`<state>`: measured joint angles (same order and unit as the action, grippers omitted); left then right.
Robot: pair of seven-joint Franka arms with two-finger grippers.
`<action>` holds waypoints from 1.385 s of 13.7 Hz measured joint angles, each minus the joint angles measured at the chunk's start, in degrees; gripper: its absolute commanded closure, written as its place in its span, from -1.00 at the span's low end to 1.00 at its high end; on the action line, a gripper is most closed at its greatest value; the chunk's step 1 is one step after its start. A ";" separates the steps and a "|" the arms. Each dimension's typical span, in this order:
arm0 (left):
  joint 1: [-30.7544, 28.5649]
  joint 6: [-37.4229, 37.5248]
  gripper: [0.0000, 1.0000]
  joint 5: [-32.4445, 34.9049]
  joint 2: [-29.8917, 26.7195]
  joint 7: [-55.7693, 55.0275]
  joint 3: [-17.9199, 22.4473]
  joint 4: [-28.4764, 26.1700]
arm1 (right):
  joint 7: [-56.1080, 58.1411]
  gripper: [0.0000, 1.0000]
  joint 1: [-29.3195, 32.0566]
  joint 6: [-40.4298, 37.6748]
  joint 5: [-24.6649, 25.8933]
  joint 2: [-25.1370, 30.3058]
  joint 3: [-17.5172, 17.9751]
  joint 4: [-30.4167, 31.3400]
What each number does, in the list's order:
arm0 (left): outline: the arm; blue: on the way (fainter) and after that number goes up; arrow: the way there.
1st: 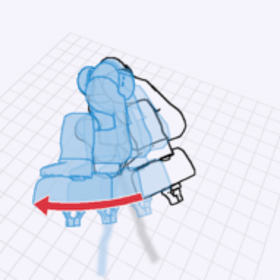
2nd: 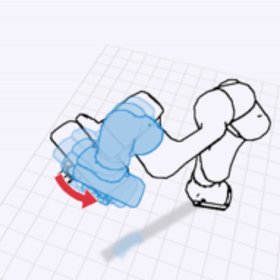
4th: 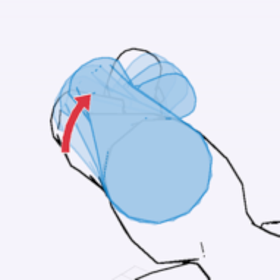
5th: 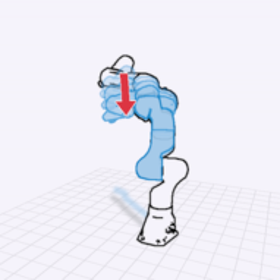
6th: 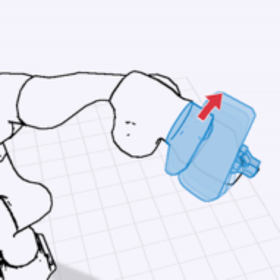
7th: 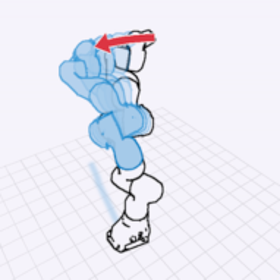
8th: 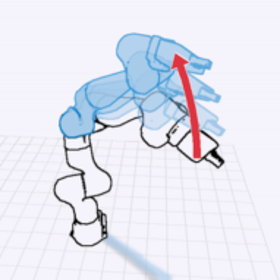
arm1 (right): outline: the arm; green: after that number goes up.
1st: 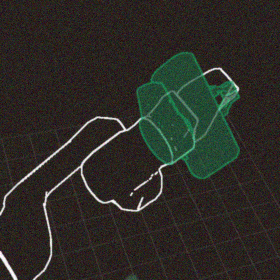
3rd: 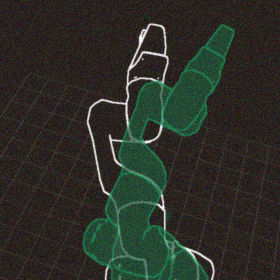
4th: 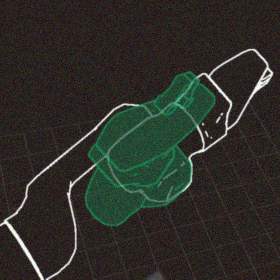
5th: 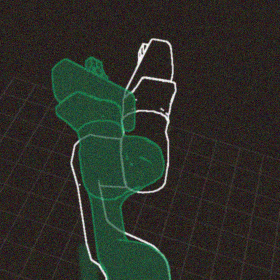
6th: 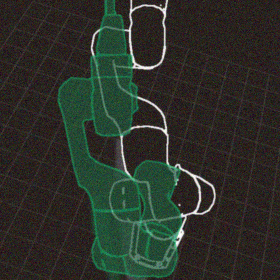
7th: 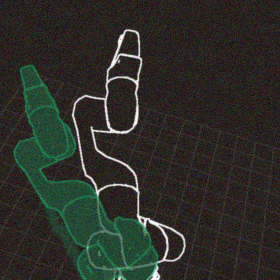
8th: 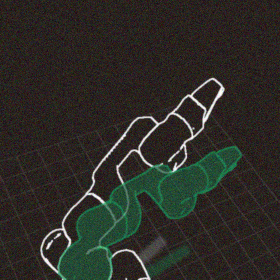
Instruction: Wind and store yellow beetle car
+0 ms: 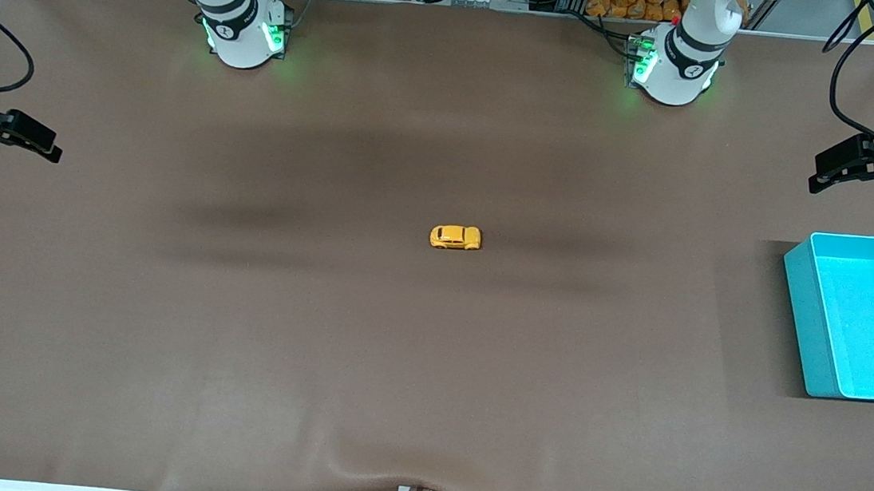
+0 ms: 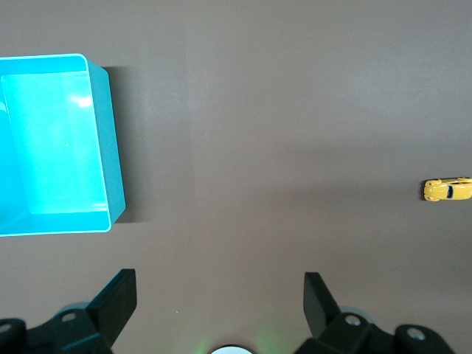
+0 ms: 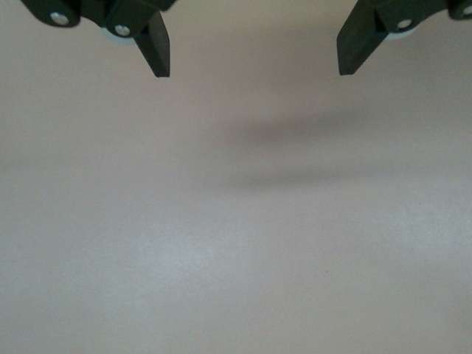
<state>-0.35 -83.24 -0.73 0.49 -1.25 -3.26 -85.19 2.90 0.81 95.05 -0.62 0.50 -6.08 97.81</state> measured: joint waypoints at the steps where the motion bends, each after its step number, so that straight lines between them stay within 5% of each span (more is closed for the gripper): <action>1: 0.00 0.00 -1.00 0.00 0.02 0.00 0.00 0.00 | 0.00 -1.00 -0.04 0.00 0.00 0.00 -0.41 -0.18; 13: 0.12 -2.77 -1.00 -0.67 3.72 -0.79 -0.04 -0.07 | 0.00 -1.00 0.05 0.27 0.36 -0.27 -1.32 -3.14; 19: 6.50 -8.27 -1.00 -8.12 8.89 -25.31 -2.86 -0.36 | 0.00 -1.00 0.48 0.34 0.37 -0.45 -1.52 -3.24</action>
<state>6.15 -91.51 -8.85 9.38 -26.57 -6.12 -85.56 2.90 1.29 95.39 -0.25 0.06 -7.61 94.57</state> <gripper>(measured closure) 0.000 0.000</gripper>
